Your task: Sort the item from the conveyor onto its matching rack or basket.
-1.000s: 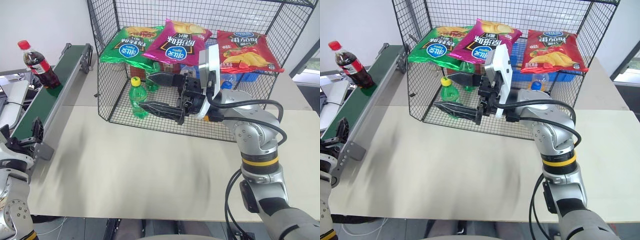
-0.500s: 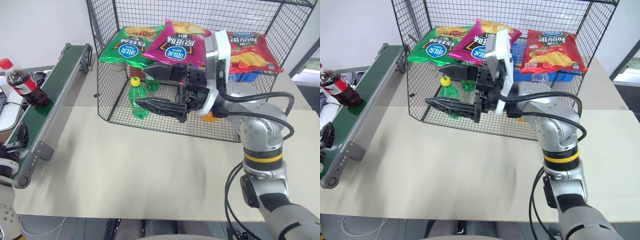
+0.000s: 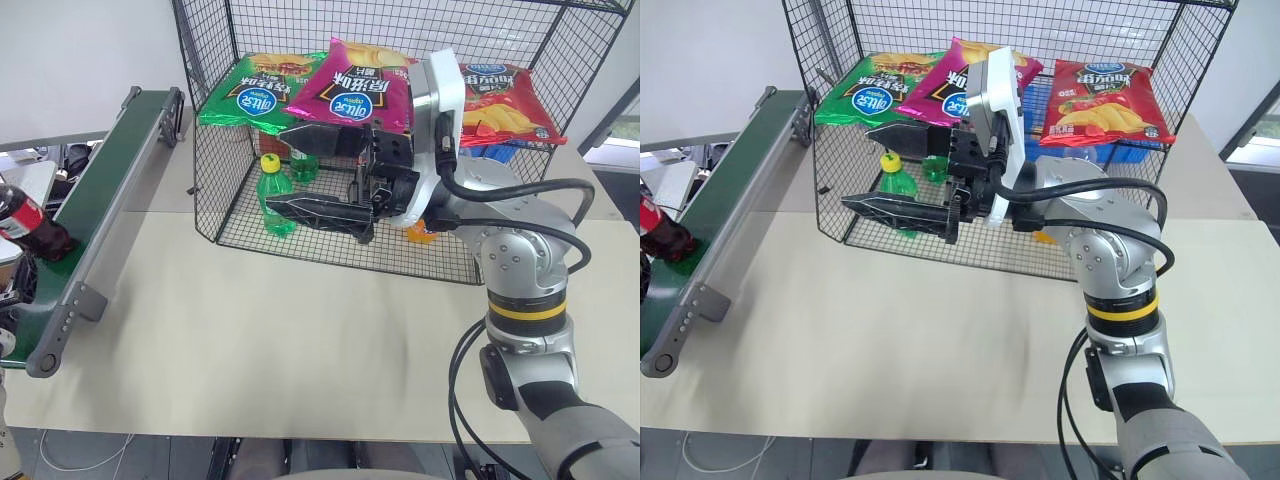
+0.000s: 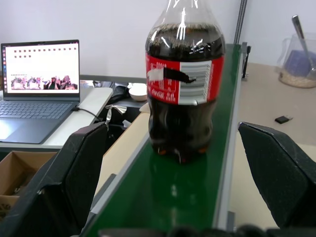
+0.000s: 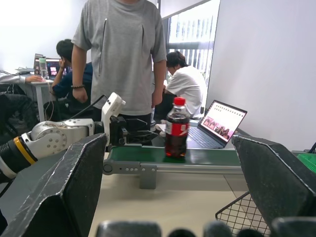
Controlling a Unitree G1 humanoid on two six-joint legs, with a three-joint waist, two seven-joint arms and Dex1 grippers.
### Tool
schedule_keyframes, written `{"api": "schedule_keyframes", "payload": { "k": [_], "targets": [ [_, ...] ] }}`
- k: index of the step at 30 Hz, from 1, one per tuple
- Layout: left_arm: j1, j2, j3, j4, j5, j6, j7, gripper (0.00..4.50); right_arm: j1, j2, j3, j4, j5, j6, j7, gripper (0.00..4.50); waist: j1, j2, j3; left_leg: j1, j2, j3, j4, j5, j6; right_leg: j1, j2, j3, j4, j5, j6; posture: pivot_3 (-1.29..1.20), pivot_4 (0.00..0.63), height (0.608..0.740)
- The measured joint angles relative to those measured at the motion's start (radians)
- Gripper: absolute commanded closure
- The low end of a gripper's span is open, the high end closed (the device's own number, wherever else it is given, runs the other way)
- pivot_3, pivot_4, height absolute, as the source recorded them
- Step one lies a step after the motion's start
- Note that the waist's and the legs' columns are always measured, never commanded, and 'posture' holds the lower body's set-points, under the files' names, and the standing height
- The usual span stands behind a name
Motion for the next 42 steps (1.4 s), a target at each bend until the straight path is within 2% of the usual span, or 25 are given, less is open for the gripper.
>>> {"api": "schedule_keyframes", "payload": {
  "k": [8,13,17,24,31,35,39,42],
  "targets": [
    [-0.015,0.023,0.008,0.058,-0.008,0.000,-0.004,0.00,0.000,0.002,0.000,0.000,0.000,0.000,-0.004,0.04,0.000,0.000,0.000,0.000,0.000,0.000,0.000,0.000,0.000,0.000,-0.001,0.000,0.000,0.000,0.000,0.00,0.150,0.740],
    [-0.013,0.028,0.033,0.072,-0.027,0.000,-0.005,1.52,0.000,0.002,0.000,0.000,0.000,0.000,-0.007,0.00,0.000,0.000,0.000,0.000,0.000,0.000,-0.001,0.000,0.000,-0.001,-0.002,-0.001,0.000,0.000,0.000,0.00,0.150,0.740],
    [0.014,0.021,0.039,0.053,-0.036,-0.002,-0.011,1.52,0.000,0.002,0.000,0.000,0.000,0.000,-0.008,0.00,0.000,0.000,0.000,0.000,0.000,0.000,-0.002,0.000,0.000,-0.001,-0.005,-0.004,0.000,0.000,0.000,0.00,0.150,0.740],
    [0.034,0.013,0.027,-0.016,-0.069,0.040,-0.010,1.52,0.007,-0.007,0.000,-0.002,-0.009,0.000,-0.013,0.00,0.008,-0.001,0.000,0.000,-0.001,0.000,-0.002,0.000,0.000,0.000,-0.017,-0.021,-0.002,0.001,-0.001,0.00,0.150,0.740],
    [-0.029,0.157,-0.126,-0.168,-0.223,0.218,-0.120,1.52,0.170,-0.105,0.001,-0.091,-0.052,0.000,-0.034,0.00,0.024,-0.003,0.000,-0.003,-0.001,0.002,-0.005,0.000,0.000,0.001,-0.019,-0.024,-0.010,0.002,-0.004,0.00,0.150,0.740],
    [-0.070,0.228,-0.277,-0.245,-0.279,0.280,-0.227,1.52,0.274,-0.157,-0.001,-0.151,-0.073,0.003,-0.066,0.00,0.020,-0.002,0.001,0.000,-0.001,0.003,-0.009,0.001,0.000,0.000,-0.018,-0.023,-0.010,0.002,-0.004,0.00,0.150,0.740],
    [-0.159,0.240,-0.429,-0.251,-0.293,0.291,-0.308,1.52,0.328,-0.173,-0.003,-0.183,-0.107,0.003,-0.115,0.00,0.003,-0.002,0.001,0.000,0.000,0.003,-0.009,0.002,0.000,0.000,-0.012,-0.023,-0.009,0.002,-0.004,0.00,0.150,0.740],
    [-0.268,0.234,-0.556,-0.214,-0.249,0.273,-0.357,1.52,0.378,-0.177,-0.010,-0.221,-0.141,0.003,-0.188,0.00,0.005,-0.002,0.001,0.000,-0.001,0.003,-0.009,0.002,-0.001,0.000,-0.008,-0.023,-0.009,0.002,-0.003,0.00,0.150,0.740]
  ]
}}
